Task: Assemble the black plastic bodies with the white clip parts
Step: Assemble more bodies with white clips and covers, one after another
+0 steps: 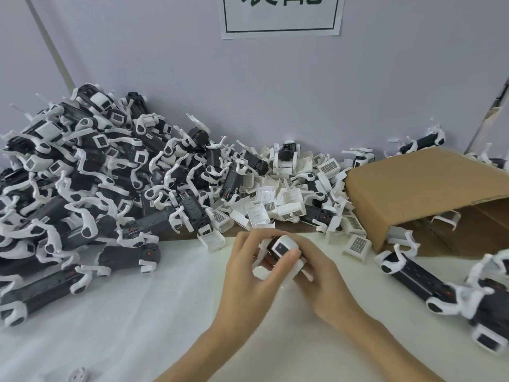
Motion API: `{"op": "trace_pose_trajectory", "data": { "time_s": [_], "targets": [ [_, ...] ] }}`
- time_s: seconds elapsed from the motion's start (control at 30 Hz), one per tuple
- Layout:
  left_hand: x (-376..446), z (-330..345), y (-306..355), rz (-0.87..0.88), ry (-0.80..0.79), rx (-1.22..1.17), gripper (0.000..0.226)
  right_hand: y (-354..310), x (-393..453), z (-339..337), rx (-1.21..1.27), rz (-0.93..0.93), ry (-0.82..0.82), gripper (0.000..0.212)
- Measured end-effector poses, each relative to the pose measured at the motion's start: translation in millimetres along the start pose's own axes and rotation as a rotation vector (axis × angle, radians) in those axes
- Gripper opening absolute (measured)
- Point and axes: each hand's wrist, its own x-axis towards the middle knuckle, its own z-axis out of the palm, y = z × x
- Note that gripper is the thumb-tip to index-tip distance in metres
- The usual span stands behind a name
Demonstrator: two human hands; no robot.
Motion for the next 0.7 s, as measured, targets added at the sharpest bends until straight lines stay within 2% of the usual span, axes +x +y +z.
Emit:
{"op": "trace_pose_trajectory", "data": {
  "time_s": [0.1,0.23,0.37,0.47,0.53,0.6,0.7],
  "targets": [
    [6,-7,6,-0.09,-0.044,-0.089,0.02,-5,2,1,-0.029,-0.023,0.044,0.067],
    [15,-20,7,-0.269,-0.164,-0.331,0.04,-11,6,-6,-0.111,-0.043,0.161,0.06],
    [23,-35,-2,-0.408,-0.302,-0.612,0.051,-16,6,-10,-0.115,-0.059,0.138,0.051],
    [28,-42,-14,-0.411,-0.297,-0.688,0.064,-16,6,-9,-0.122,-0.056,0.095,0.048],
    [29,-43,-17,-0.409,-0.276,-0.646,0.056,-15,6,-6,-0.121,-0.044,0.105,0.045],
    [29,-40,-13,-0.389,-0.21,-0.472,0.045,-14,5,-5,-0.135,-0.026,0.185,0.042],
    [27,-36,-15,-0.382,-0.178,-0.247,0.056,-12,7,-8,-0.291,-0.02,0.325,0.045]
  ]
}}
